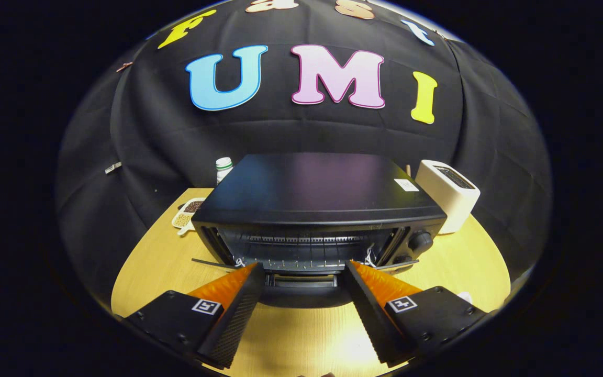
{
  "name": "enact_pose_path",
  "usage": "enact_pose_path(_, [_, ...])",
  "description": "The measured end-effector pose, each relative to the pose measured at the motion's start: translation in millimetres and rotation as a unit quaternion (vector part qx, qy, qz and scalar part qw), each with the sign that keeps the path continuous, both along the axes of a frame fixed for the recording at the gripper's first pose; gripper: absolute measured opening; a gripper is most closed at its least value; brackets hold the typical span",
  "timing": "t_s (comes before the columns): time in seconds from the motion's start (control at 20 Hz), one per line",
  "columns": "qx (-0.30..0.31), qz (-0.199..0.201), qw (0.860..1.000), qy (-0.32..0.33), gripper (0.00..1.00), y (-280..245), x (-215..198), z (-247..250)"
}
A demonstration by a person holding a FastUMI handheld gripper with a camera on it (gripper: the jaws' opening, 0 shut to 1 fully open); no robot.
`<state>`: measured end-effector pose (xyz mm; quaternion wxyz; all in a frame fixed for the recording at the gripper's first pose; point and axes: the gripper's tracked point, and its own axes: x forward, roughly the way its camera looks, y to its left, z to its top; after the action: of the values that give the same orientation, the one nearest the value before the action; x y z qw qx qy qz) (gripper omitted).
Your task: Open the toaster oven, put the food inside, and close the toaster oven door.
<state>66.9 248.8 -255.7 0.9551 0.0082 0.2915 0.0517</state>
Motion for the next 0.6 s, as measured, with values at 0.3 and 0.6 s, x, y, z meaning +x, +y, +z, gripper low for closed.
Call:
enact_pose_path(0.3, [-0.001,0.004,1.000,0.019,0.99,-2.1,-30.8,-15.8])
enact_pose_path(0.6, [0.003,0.007,0.998,0.063,0.98,-4.9,-67.2,-49.8])
